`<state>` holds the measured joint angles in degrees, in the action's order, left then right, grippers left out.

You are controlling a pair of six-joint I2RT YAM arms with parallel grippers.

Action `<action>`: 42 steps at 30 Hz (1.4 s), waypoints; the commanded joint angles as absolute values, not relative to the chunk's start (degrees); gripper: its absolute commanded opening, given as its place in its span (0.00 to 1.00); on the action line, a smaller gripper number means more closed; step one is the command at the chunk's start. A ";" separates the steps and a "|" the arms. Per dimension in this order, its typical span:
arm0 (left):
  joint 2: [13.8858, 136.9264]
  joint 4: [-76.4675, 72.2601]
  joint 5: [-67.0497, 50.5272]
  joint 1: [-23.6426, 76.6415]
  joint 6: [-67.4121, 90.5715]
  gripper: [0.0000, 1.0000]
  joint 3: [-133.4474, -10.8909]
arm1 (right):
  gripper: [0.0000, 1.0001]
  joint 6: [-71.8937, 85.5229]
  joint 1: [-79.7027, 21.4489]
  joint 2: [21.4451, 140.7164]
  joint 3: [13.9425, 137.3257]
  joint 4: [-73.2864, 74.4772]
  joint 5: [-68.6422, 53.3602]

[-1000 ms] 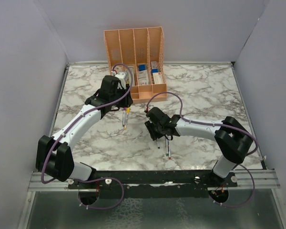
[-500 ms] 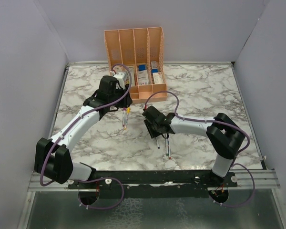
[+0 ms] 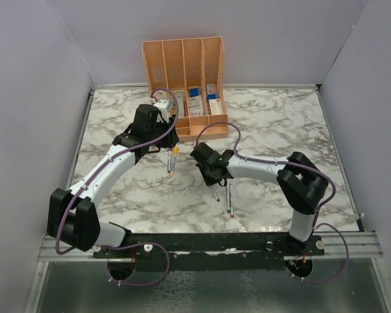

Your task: Insert the pens into the pen caps

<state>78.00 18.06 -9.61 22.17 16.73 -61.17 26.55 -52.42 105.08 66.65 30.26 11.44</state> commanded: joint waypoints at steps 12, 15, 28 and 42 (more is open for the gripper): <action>75.87 6.51 -19.86 21.80 16.08 0.38 -57.50 | 0.01 28.52 -36.22 88.82 66.61 7.54 12.35; 76.69 -0.33 -26.92 21.84 17.37 0.38 -55.62 | 0.01 28.06 -35.32 84.51 62.37 -0.62 12.46; 84.78 -20.91 -46.79 26.39 22.31 0.41 -57.49 | 0.01 29.72 -34.41 73.59 47.41 -25.11 4.87; 91.71 -20.92 -47.06 29.77 23.11 0.45 -63.62 | 0.01 28.41 -34.43 73.35 49.81 -22.69 -1.51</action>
